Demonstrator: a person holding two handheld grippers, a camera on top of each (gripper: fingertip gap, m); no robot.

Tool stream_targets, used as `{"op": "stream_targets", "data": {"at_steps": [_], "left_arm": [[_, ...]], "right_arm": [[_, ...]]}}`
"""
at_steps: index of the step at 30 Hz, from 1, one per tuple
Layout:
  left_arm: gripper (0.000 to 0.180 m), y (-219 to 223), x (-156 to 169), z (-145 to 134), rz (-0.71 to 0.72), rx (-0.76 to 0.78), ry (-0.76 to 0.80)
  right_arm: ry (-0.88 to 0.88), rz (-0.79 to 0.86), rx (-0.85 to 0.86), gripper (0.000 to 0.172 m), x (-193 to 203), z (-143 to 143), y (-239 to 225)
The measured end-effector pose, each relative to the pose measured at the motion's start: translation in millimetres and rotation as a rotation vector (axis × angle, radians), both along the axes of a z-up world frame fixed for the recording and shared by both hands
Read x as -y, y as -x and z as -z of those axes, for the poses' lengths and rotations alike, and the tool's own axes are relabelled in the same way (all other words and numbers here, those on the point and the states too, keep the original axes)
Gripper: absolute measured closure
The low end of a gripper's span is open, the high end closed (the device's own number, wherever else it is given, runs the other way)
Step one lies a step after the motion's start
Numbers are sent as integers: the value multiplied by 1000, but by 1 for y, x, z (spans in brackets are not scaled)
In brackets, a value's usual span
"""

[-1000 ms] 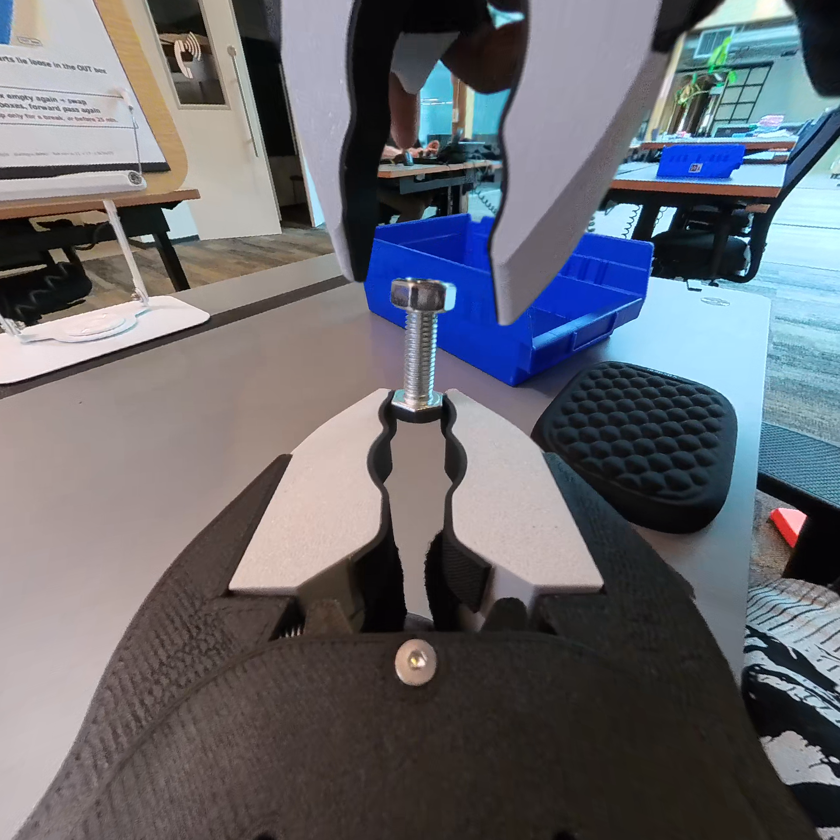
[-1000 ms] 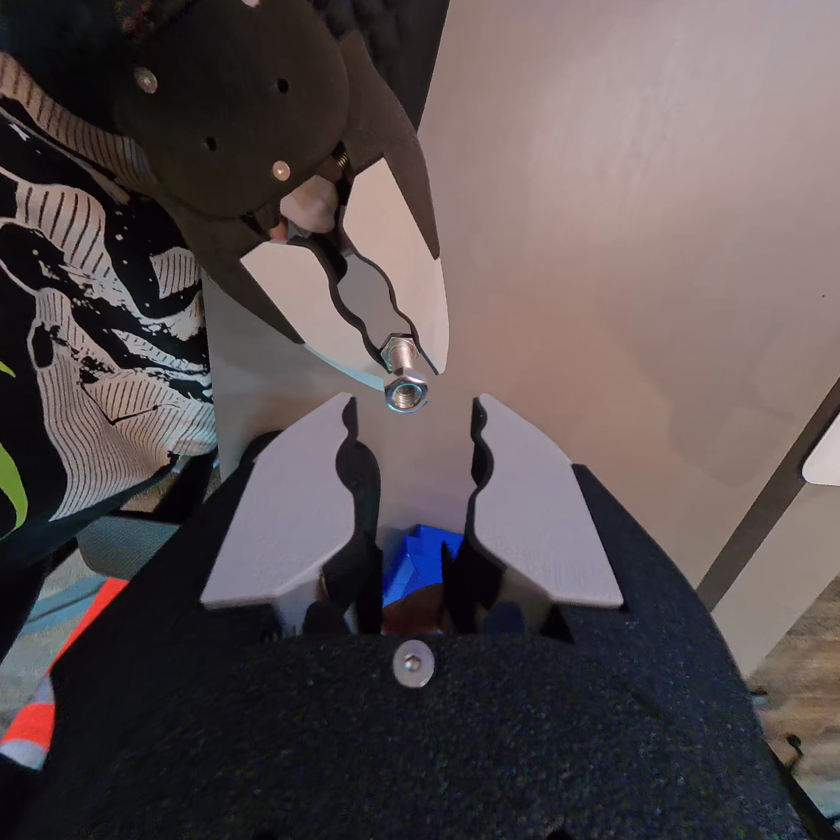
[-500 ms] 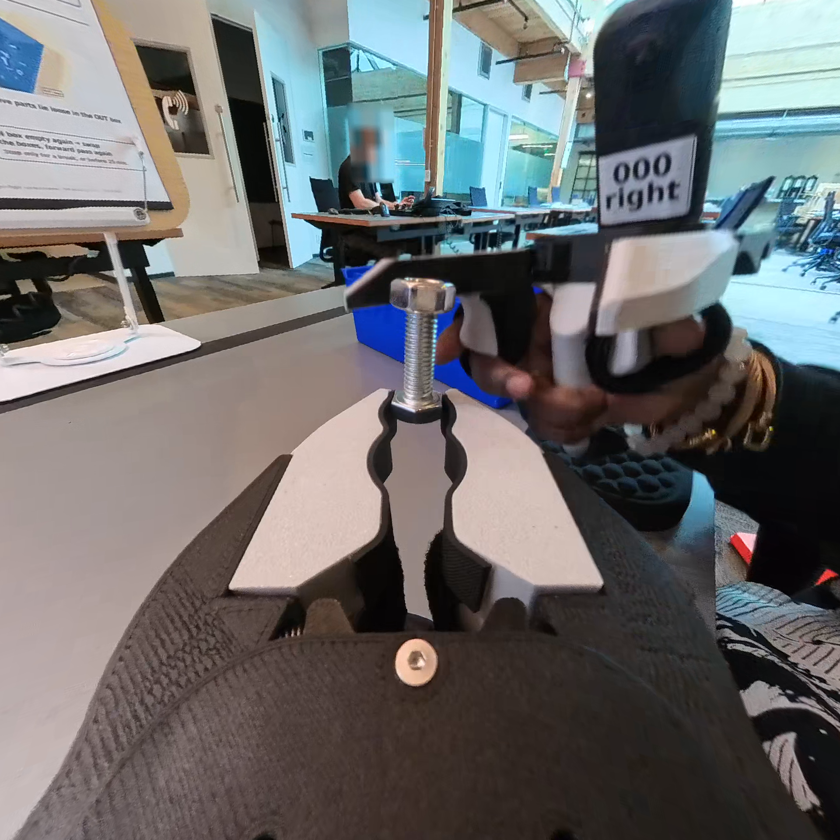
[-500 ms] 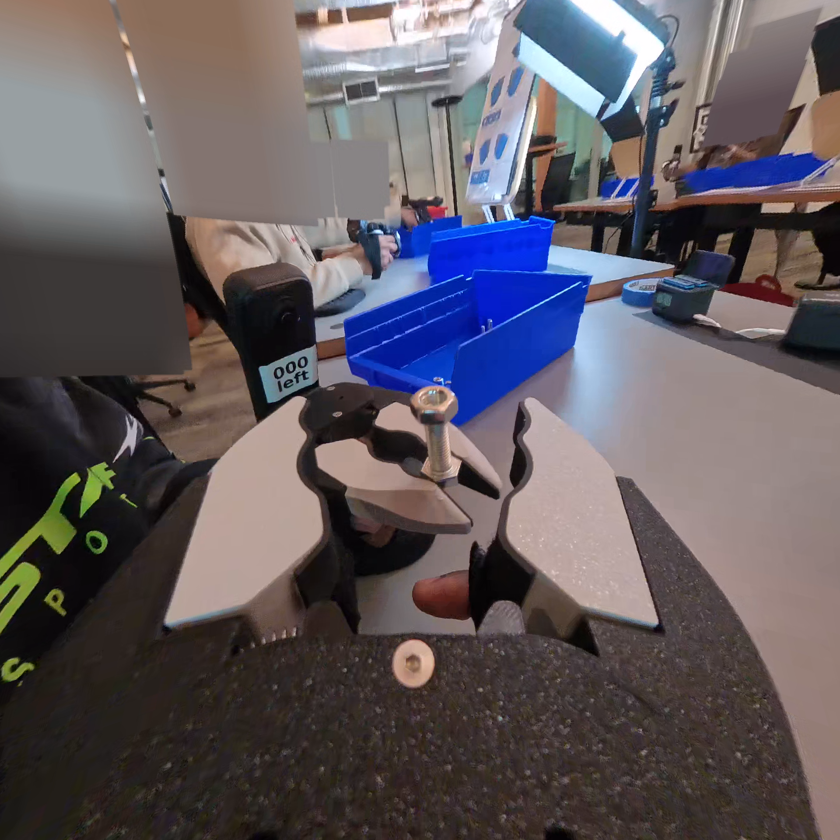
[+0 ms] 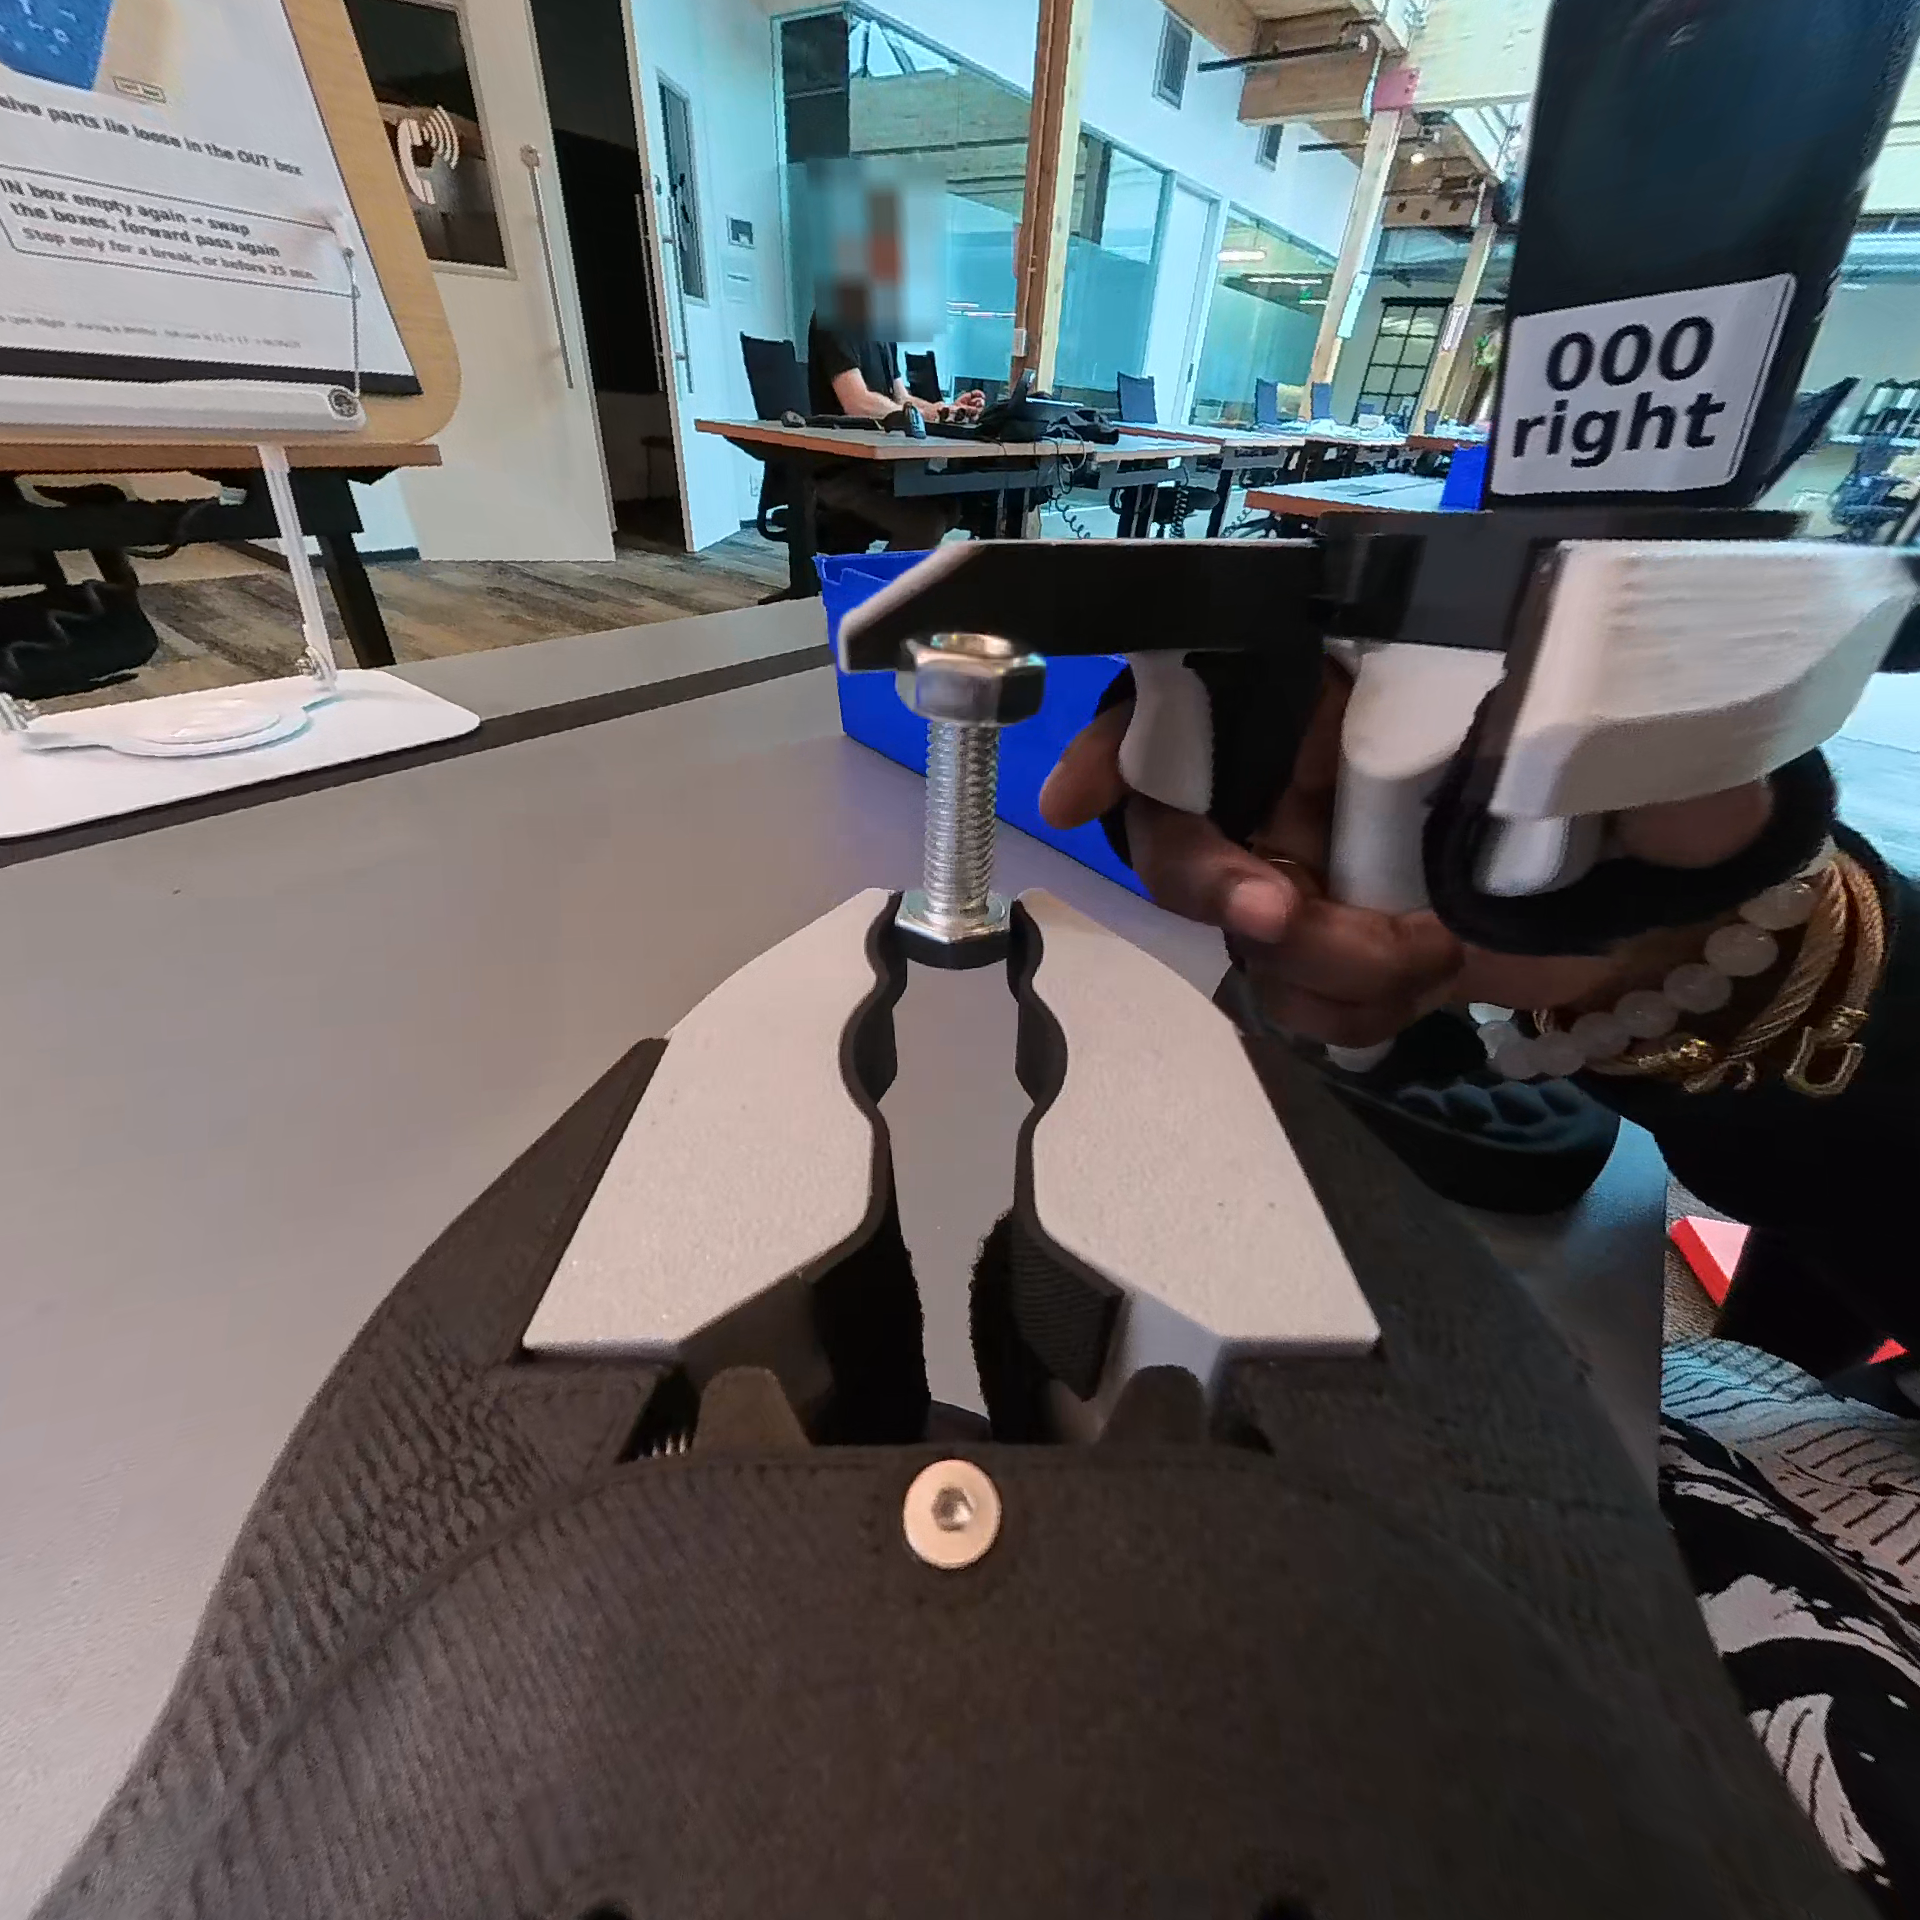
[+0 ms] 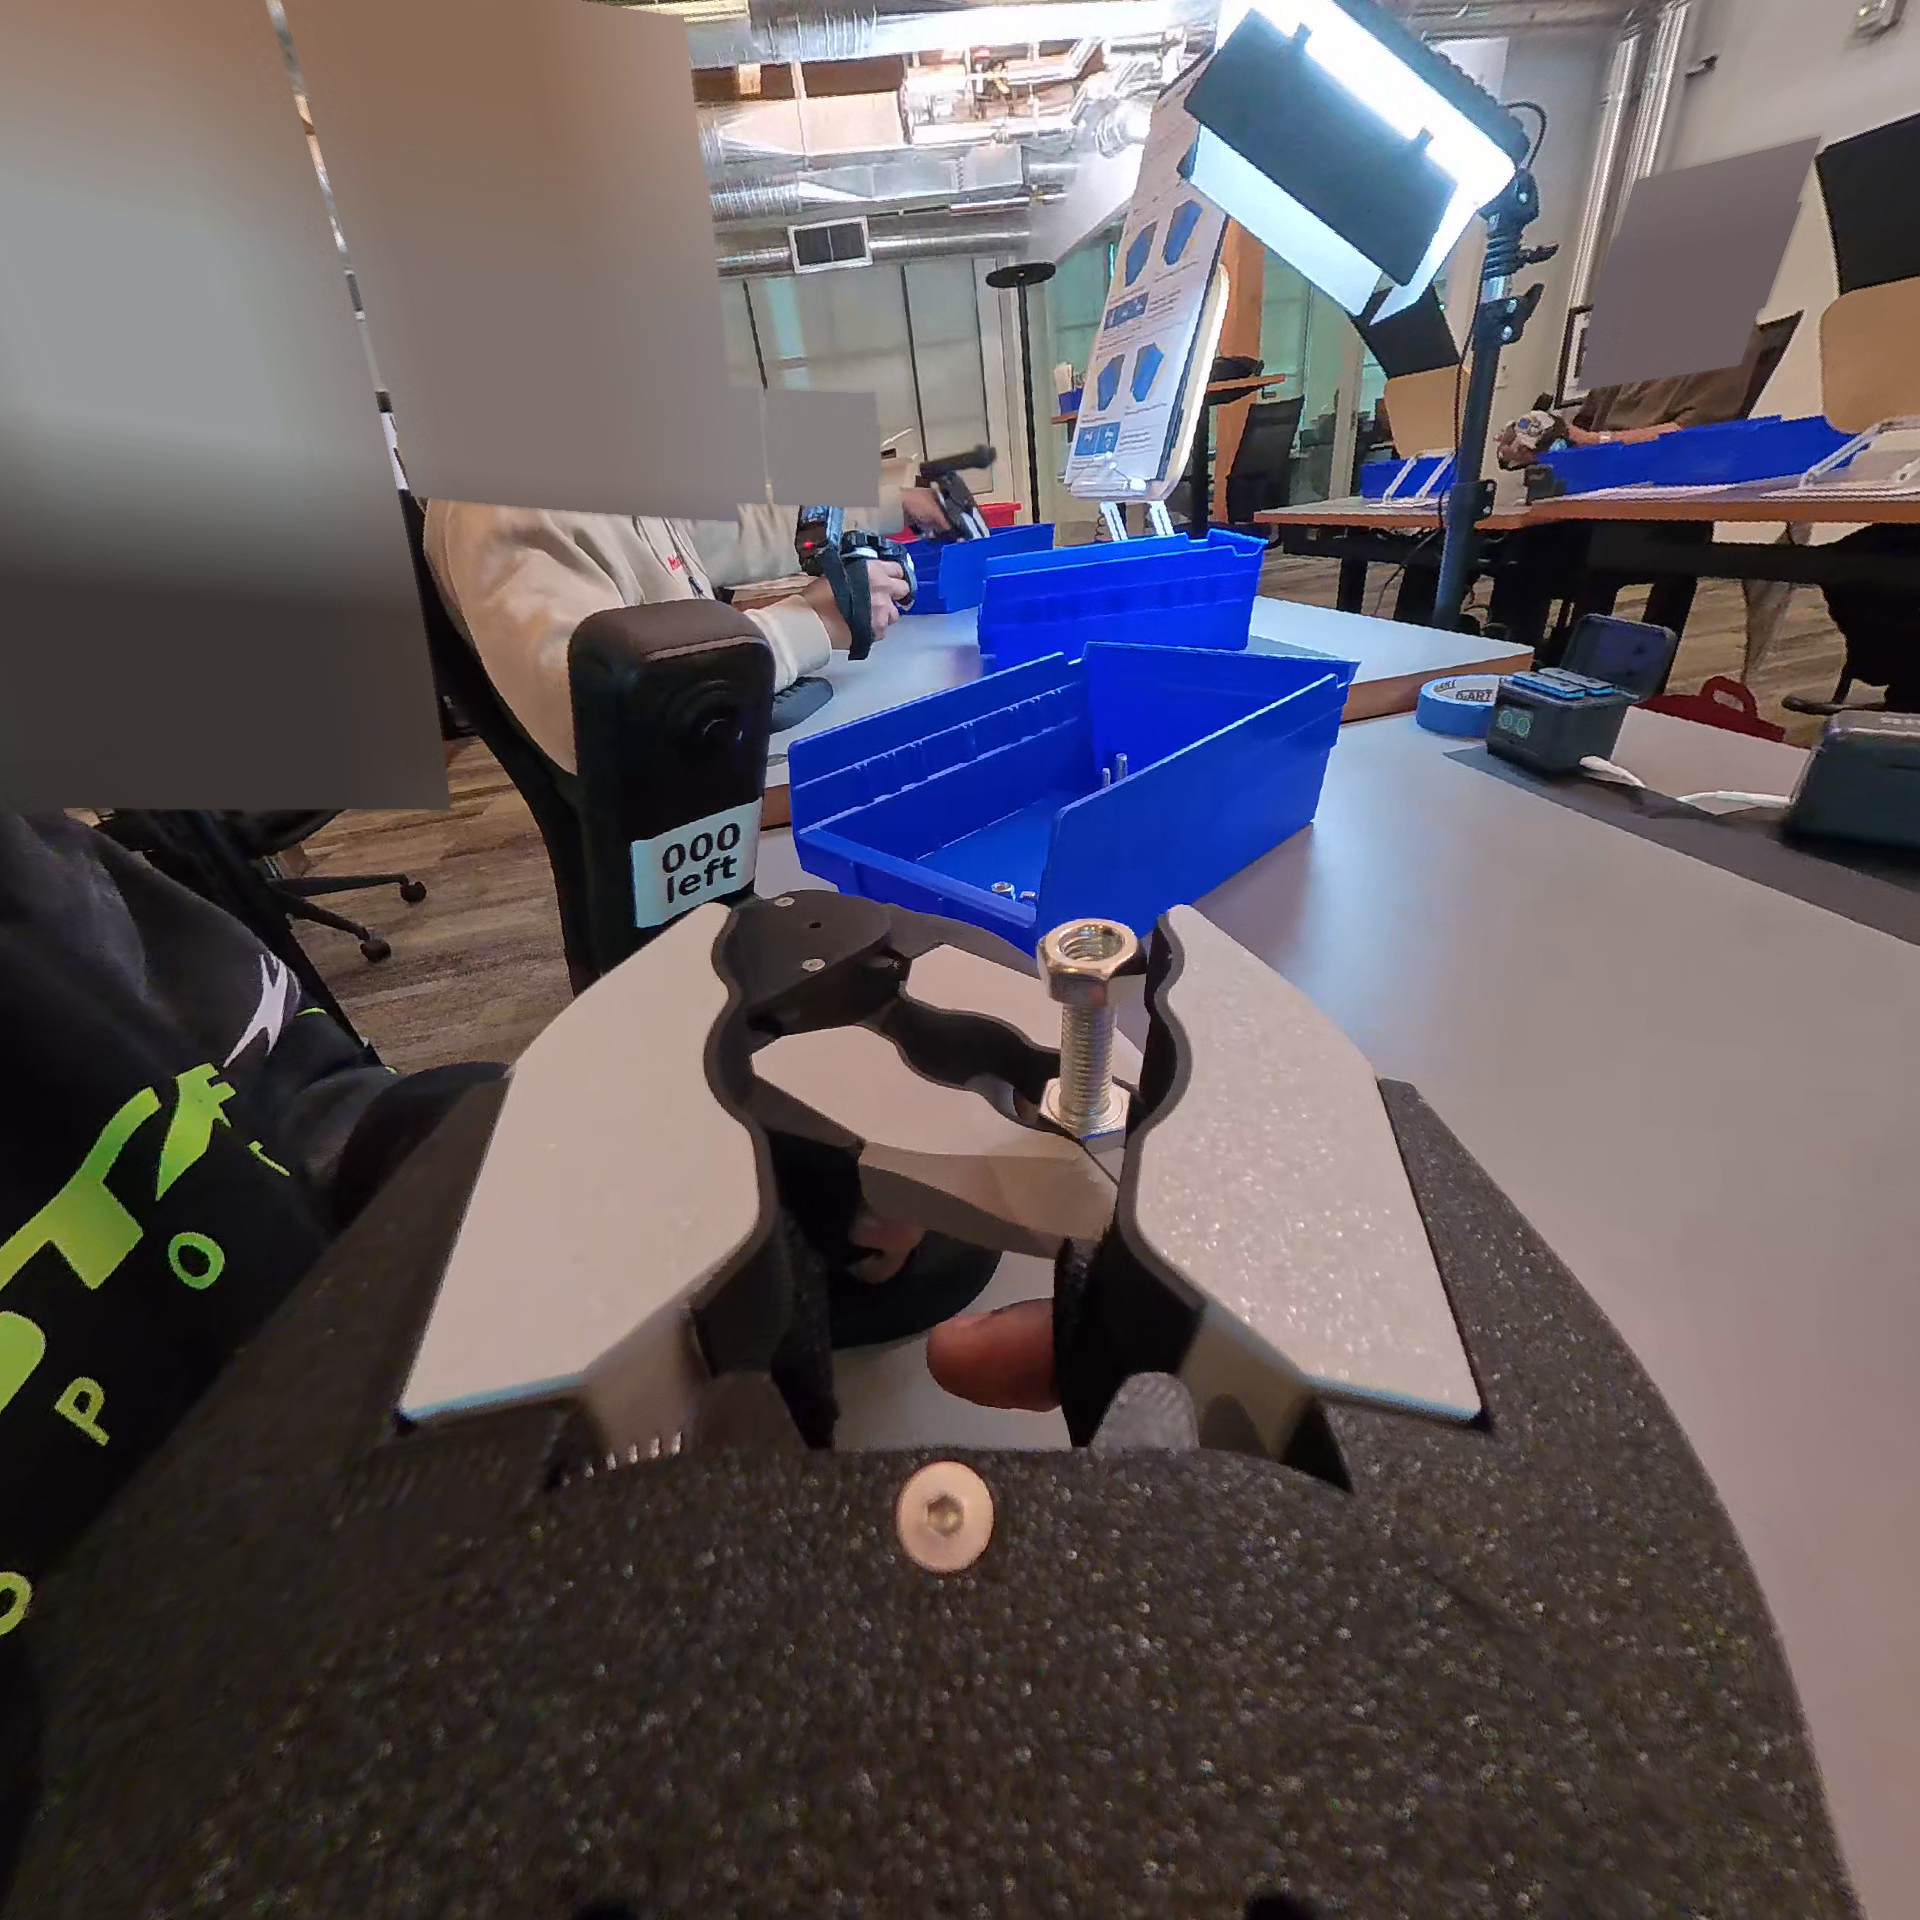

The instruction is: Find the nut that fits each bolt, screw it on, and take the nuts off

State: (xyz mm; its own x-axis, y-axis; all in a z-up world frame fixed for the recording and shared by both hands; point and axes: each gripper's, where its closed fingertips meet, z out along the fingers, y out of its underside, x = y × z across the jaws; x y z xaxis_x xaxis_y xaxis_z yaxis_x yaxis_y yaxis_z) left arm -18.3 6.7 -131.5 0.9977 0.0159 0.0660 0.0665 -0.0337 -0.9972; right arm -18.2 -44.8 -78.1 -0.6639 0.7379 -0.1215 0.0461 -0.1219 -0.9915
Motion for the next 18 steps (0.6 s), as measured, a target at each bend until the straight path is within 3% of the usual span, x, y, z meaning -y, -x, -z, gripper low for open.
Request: {"op": "stream_targets", "data": {"at_steps": [18], "left_arm": [[162, 3, 0, 1, -10, 16, 1]], "right_arm": [[39, 61, -1, 111, -11, -2, -18]]}}
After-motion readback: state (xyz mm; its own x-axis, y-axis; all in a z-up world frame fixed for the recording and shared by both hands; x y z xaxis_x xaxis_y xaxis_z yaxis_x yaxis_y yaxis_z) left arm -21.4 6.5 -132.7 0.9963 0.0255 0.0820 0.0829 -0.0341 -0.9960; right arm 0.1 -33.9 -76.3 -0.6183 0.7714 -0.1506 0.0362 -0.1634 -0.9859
